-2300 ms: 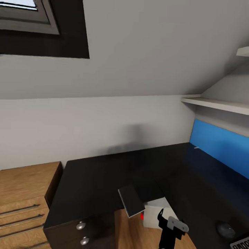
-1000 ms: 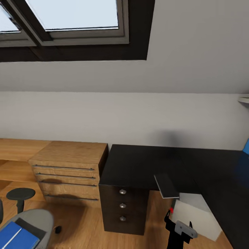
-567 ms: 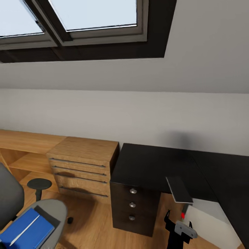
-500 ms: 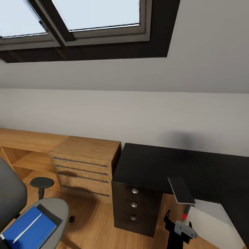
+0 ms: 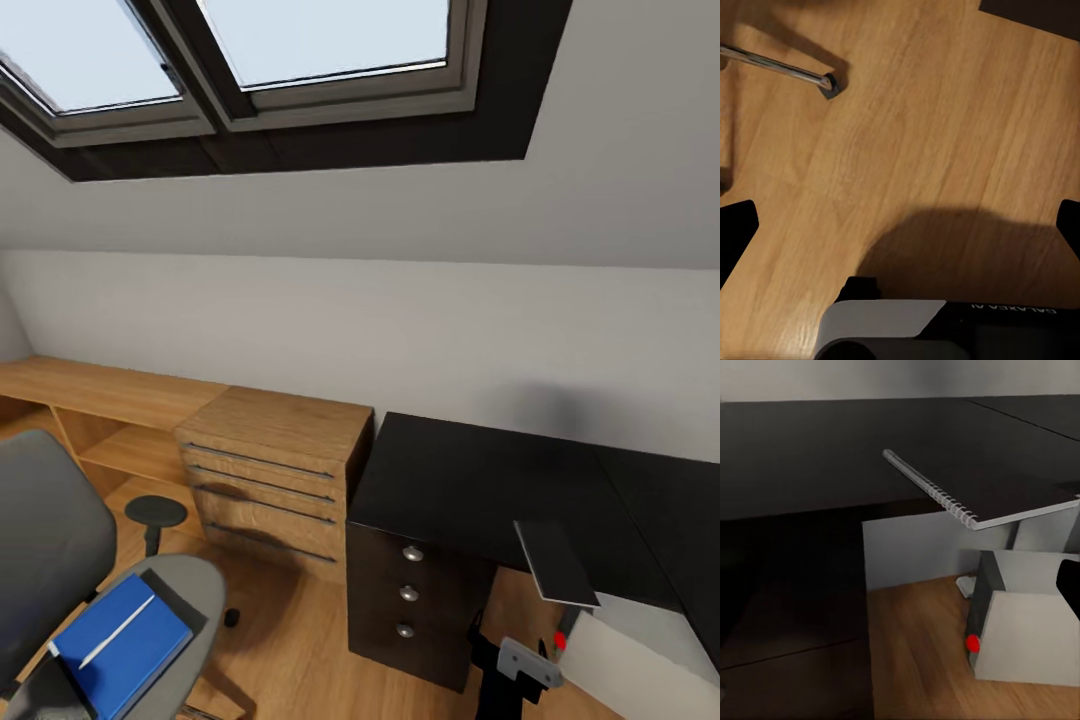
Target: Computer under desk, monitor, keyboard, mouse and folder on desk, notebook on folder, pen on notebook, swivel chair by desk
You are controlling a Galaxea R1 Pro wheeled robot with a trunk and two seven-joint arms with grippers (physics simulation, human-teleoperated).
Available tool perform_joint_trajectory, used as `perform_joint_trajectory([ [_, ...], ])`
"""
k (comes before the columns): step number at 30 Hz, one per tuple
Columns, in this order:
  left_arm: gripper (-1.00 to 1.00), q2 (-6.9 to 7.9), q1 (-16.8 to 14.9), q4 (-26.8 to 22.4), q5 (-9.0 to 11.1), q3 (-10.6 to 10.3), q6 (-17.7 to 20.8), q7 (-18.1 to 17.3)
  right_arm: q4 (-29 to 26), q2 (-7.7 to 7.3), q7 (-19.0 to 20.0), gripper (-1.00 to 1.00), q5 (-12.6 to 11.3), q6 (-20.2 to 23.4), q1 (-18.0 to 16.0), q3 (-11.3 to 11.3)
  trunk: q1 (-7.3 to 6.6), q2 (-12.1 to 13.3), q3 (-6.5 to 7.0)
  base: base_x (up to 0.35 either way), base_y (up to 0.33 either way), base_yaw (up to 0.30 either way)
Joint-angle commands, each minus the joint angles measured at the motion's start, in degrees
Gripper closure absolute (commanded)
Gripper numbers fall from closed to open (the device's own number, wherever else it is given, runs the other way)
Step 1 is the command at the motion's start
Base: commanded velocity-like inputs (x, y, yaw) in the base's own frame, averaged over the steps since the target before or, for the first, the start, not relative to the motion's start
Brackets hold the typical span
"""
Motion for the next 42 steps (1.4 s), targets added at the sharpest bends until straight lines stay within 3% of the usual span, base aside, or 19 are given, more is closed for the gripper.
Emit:
perform_joint_trajectory([
  [1, -1.00, 0.06, -0.01, -0.11, 0.50, -0.41, 0.30, 0.49, 0.02, 0.00, 0.11, -1.00, -0.60, -0.22, -0.05, 0.51, 0.01, -0.05, -0.08, 0.000, 0.000, 0.136],
  [8, -1.00, 0.06, -0.04, -0.11, 0.50, -0.41, 0.30, 0.49, 0.02, -0.06, 1.71, -1.00, -0.77, -0.05, -0.03, 0.31, 0.01, -0.05, -0.08, 0.000, 0.000, 0.239],
  [15, -1.00, 0.06, -0.02, -0.10, 0.50, -0.40, 0.30, 0.49, 0.02, -0.39, 4.74, -1.00, -2.73, 0.14, -0.04, -0.11, 0.01, -0.05, -0.08, 0.000, 0.000, 0.280],
  [42, -1.00, 0.06, -0.03, -0.09, 0.59, -0.40, 0.30, 0.49, 0.04, -0.06, 4.93, -1.00, -2.64, 2.81, -0.05, 0.25, 0.01, -0.05, -0.08, 0.000, 0.000, 0.287],
])
